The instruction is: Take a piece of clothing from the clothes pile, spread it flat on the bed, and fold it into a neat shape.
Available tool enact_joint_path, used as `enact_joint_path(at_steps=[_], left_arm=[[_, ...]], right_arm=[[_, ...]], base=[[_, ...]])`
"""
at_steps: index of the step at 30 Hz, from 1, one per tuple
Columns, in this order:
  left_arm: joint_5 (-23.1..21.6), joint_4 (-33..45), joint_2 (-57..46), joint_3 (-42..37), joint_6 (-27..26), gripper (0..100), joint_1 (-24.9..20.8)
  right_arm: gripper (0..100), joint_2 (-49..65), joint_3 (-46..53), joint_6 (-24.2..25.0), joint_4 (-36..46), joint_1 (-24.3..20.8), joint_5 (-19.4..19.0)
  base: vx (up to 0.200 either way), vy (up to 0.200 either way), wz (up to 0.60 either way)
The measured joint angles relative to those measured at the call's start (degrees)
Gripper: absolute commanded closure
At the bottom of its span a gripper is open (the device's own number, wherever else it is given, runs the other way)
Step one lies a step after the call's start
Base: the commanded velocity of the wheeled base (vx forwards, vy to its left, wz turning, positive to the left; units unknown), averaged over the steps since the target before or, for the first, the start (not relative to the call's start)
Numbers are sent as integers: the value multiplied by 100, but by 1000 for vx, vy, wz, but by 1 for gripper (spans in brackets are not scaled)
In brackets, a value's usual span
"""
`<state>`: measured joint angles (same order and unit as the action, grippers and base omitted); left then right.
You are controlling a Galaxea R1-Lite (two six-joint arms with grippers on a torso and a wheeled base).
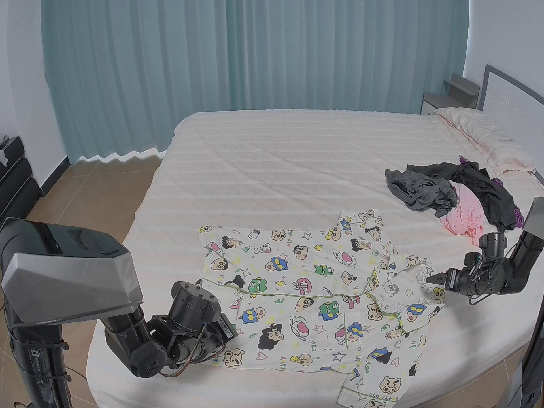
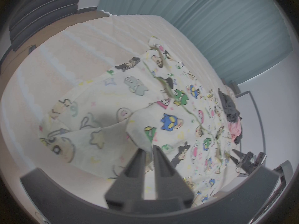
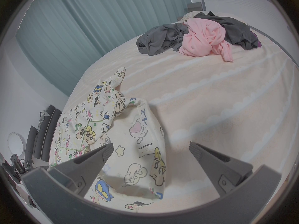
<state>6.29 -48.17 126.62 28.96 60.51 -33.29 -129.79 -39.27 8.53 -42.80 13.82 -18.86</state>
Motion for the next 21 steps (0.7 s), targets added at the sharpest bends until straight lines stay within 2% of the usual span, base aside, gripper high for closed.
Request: enact_joint_path(at_steps=[4,8,17,21], left_arm=[[41,276,-90,46,-39,100,89],[55,297,-352,113,-318,100,267],[16,255,-711,107,-1958,100,656],[-184,66,-766,50,-2729,100,907]], right_arm=[[0,20,90,2,-266,-11,0],[0,79,256,11,-550,-44,0],[0,240,477,17,-695,-162,-2],[0,276,501,17,-706,-179,-2]], base=[[0,0,0],[0,0,0],[0,0,0],[0,0,0]])
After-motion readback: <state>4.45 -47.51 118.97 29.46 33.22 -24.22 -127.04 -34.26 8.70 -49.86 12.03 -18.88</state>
